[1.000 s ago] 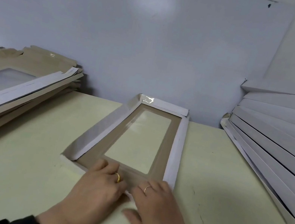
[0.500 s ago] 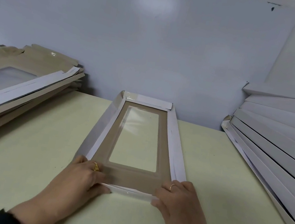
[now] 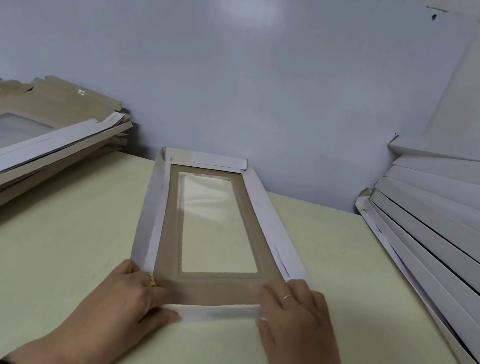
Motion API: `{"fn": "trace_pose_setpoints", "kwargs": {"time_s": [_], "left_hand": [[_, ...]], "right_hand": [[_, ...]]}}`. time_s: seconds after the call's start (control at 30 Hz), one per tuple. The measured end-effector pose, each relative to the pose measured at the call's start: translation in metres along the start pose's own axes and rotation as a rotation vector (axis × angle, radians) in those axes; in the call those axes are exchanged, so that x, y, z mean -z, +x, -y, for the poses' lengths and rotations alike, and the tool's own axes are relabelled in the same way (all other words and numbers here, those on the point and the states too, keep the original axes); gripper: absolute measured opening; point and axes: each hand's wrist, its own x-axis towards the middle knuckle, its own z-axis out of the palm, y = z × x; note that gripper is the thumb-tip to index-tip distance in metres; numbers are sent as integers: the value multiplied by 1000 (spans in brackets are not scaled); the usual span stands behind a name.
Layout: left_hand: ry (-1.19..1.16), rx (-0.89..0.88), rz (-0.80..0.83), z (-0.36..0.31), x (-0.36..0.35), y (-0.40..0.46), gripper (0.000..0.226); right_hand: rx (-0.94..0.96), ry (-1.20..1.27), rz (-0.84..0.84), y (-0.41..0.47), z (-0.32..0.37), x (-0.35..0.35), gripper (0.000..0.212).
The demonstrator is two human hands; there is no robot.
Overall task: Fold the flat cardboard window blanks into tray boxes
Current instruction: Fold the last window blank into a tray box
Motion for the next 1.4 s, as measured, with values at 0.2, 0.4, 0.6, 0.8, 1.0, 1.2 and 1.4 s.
{"fn": "trace_pose_setpoints", "kwargs": {"time_s": [0.2, 0.4, 0.6, 0.8, 1.0, 1.2, 1.4], "left_hand": [[-260, -99, -41, -37, 1, 7, 41], [-163, -68, -78, 6, -3, 12, 58], [1, -106, -51, -12, -5, 35, 16], [31, -211, -85, -49, -19, 52, 35], [-81, -57, -54, -20, -27, 51, 23], [-75, 11, -68, 8, -25, 42, 21], [-157, 151, -86, 50, -6, 19, 18]], "right_hand": [[32, 277, 0, -1, 29, -1, 18], [-190, 426, 37, -3, -5, -1, 38], [-208, 126, -87, 1, -8, 5, 40], [9, -106, -18, -2, 5, -11, 31], [-106, -126, 20, -9, -26, -12, 40], [-148, -46, 9, -12, -45, -2, 44], [-187, 71, 85, -18, -64, 8, 63]]}}
